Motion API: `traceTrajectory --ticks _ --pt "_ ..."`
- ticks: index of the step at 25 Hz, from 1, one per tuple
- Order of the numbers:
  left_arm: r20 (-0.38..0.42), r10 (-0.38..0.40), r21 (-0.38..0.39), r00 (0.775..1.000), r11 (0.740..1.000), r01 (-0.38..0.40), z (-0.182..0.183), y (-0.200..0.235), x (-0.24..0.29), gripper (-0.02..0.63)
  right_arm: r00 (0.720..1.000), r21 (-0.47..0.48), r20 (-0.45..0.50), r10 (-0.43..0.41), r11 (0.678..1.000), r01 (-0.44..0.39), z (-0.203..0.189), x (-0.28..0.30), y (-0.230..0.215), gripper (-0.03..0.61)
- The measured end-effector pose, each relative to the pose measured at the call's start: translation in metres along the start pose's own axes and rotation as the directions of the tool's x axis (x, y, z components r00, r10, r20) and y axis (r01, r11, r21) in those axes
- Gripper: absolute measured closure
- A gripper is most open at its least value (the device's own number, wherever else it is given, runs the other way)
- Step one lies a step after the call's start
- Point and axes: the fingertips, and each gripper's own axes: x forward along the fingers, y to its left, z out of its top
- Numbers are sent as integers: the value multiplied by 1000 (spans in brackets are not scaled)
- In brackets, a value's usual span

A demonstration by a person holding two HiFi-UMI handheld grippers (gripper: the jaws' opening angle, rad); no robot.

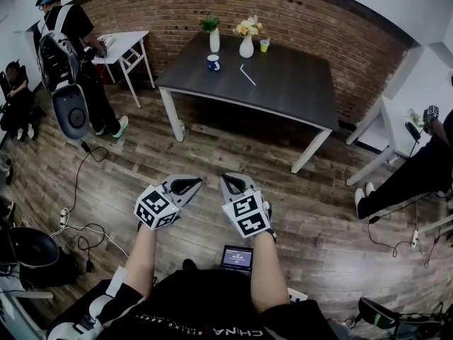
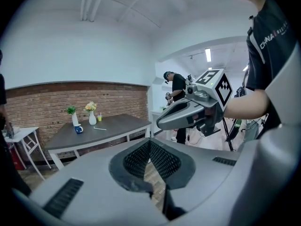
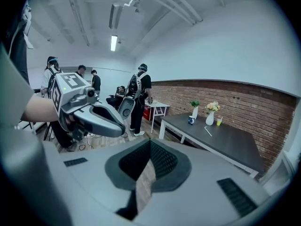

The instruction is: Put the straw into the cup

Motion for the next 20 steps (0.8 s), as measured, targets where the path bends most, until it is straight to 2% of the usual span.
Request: traceTrajectory --ticks 13,20 --pt "-11 -2 -1 1000 1000 2 3 -11 17 611 1000 0 10 16 1000 -16 -9 -8 -13 572" --pt "-19 5 0 1000 1000 -5 11 -23 49 611 1000 12 20 19 1000 -19 -22 -22 -41 572"
